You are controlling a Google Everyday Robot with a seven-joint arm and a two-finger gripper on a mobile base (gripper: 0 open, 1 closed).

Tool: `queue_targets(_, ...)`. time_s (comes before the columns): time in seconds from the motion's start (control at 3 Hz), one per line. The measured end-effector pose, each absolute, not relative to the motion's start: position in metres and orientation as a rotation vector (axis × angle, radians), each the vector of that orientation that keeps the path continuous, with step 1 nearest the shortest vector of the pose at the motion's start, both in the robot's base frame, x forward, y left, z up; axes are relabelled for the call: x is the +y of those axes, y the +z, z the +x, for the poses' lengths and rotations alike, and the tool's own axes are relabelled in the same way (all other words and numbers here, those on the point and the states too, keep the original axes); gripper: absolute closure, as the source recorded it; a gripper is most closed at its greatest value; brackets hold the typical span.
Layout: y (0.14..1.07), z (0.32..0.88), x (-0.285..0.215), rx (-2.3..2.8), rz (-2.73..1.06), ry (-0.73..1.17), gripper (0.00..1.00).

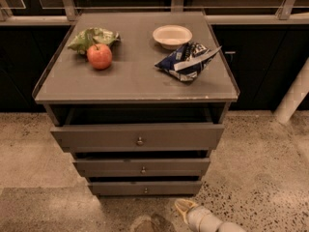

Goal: Open bottom drawer

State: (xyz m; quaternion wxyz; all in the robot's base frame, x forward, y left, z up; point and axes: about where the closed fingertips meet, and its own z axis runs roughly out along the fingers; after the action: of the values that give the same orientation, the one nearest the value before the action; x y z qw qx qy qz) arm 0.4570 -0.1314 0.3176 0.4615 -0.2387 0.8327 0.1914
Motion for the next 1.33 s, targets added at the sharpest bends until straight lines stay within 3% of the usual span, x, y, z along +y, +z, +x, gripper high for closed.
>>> queue_targets(1.0, 0.287, 0.542, -0.119, 1.947, -0.579, 0.422, 1.00)
queue_targets(1.33, 0.282, 0.538, -0.115, 1.960, -0.586, 0.418, 1.00)
